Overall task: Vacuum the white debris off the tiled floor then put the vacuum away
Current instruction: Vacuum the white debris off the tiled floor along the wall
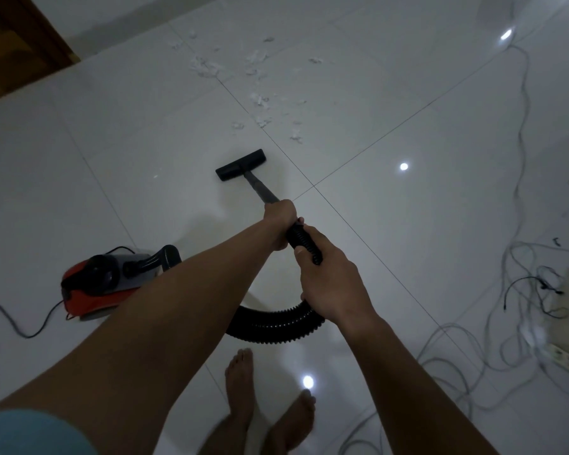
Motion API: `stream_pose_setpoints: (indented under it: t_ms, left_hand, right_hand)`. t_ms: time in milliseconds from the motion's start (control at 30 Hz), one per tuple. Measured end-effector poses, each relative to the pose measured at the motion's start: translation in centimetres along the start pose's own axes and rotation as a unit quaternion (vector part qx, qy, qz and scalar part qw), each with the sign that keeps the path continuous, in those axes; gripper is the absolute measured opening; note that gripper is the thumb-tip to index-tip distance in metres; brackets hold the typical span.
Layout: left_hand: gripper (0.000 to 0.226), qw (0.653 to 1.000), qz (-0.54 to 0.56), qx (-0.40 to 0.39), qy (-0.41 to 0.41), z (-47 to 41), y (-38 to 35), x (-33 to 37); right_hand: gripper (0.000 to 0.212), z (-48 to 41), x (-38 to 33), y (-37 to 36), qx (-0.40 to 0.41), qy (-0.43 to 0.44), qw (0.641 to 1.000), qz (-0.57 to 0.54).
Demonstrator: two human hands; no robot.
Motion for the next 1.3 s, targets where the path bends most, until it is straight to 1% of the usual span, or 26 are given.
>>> stream_pose_setpoints:
  t_ms: [367, 500, 700, 933, 1167, 1300]
  left_hand:
    - [0.047, 1.0, -0.009, -0.01, 0.012, 3.2, -0.5, -4.4]
    - [0.055, 1.0, -0.017, -0.013, 0.014, 3.6, 0.2, -5.8]
    - [0.056, 0.999, -0.03, -0.031, 0.013, 4.1, 0.9, -7.1]
    - [0.053, 0.995, -0.077, -0.066, 0.008, 5.4, 2.1, -8.7]
    - [0.049, 0.985, -0.141, -0.093, -0.016, 6.2, 4.5, -10.4]
    - [0.042, 0.978, -0.177, -0.112, -0.022, 5.9, 5.8, -10.9]
  right_hand:
    - [0.048, 5.2, 2.3, 0.3, 0.022, -0.009, 1.0, -0.009]
    - [0.048, 7.0, 2.8, -0.6, 0.036, -0.024, 0.999, -0.02]
    - [0.046, 9.3, 3.1, -2.1, 0.059, -0.052, 0.996, -0.043]
    - [0.047, 12.1, 2.9, -3.9, 0.088, -0.068, 0.993, -0.048]
    - [0.048, 14.9, 3.1, -7.4, 0.111, -0.086, 0.986, -0.089]
    - [0.05, 15.5, 3.0, -9.5, 0.116, -0.097, 0.983, -0.108]
Point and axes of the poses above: each hand's wrist, its own z-axis away from the middle knuckle, its own y-axis out of the back of the hand, x = y × z, the point moved 5 cm from there along -z, towards the middle knuckle, and after that the axes turned 3 degrees about x, right-handed, at the moved point
